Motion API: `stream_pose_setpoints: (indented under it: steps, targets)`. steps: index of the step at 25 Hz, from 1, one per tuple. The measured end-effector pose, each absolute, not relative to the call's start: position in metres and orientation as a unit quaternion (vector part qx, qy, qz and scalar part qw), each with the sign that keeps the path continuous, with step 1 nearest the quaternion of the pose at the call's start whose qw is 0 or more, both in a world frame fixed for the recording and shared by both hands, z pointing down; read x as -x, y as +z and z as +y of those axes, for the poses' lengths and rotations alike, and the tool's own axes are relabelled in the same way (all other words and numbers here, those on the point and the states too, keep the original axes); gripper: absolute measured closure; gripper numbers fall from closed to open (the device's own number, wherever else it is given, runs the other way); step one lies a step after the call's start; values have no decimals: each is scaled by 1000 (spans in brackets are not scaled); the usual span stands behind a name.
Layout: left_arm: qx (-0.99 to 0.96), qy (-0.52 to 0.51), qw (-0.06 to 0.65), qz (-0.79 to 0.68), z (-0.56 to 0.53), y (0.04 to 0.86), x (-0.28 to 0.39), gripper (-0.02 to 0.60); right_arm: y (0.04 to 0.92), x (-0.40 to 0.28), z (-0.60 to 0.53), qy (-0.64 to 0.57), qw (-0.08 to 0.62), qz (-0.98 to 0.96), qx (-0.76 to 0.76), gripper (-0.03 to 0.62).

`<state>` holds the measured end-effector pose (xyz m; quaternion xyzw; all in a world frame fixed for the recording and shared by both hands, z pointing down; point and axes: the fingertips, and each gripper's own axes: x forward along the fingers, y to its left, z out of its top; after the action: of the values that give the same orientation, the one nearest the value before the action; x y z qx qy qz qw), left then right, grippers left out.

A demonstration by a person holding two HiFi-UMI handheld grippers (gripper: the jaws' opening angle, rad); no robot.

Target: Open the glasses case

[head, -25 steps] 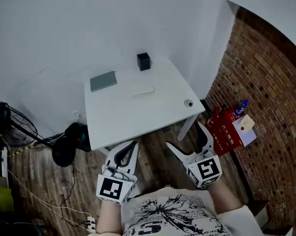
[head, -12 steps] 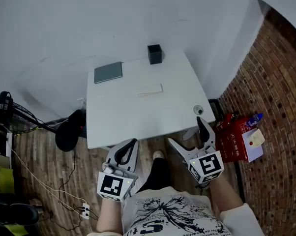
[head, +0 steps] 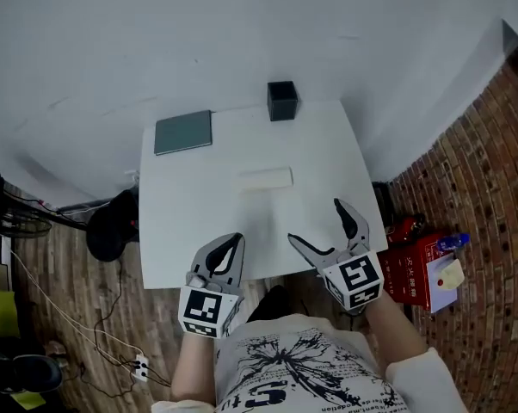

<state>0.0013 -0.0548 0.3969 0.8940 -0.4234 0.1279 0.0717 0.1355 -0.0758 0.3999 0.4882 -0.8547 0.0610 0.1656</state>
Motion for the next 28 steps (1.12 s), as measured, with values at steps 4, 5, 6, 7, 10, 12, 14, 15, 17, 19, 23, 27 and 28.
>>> stream_pose_setpoints:
  steps: [4,5,6,7,10,12,14,15,17,19,23,27,28]
  targets:
    - [-889,151,104,-420,-106,435,-4,568,444,-132,-136,93,218,-854,-463,109]
    - [-887,158,110,-420,-117,445,-4,568,456,-131,-148,102,231,-853,-456,109]
    - [-885,165,116,-419,-128,454,-4,568,467,-131,-160,110,244,-853,-448,109]
    - [-883,172,123,-420,-137,465,-4,568,478,-130,-171,115,259,-852,-440,109]
    - [-874,198,146,-419,-162,497,-4,568,507,-125,-200,115,305,-851,-411,111]
    - [-869,216,157,-416,-175,517,-6,568,522,-120,-214,116,334,-851,-389,119]
    - [-866,229,169,-411,-184,535,-9,568,537,-115,-224,118,358,-852,-364,125]
    - [-864,234,176,-410,-188,543,-10,568,544,-113,-227,117,370,-852,-350,131]
    - [-860,243,189,-407,-194,559,-14,568,558,-108,-231,109,395,-854,-321,138]
    - [-854,254,202,-406,-200,573,-18,568,570,-105,-235,99,419,-855,-290,141]
    - [-839,272,236,-408,-215,597,-22,568,591,-100,-241,80,466,-851,-230,171]
    - [-817,288,272,-419,-227,614,-20,568,607,-97,-245,66,507,-840,-180,217]
    - [-812,290,280,-423,-230,617,-20,568,610,-96,-246,60,517,-837,-169,226]
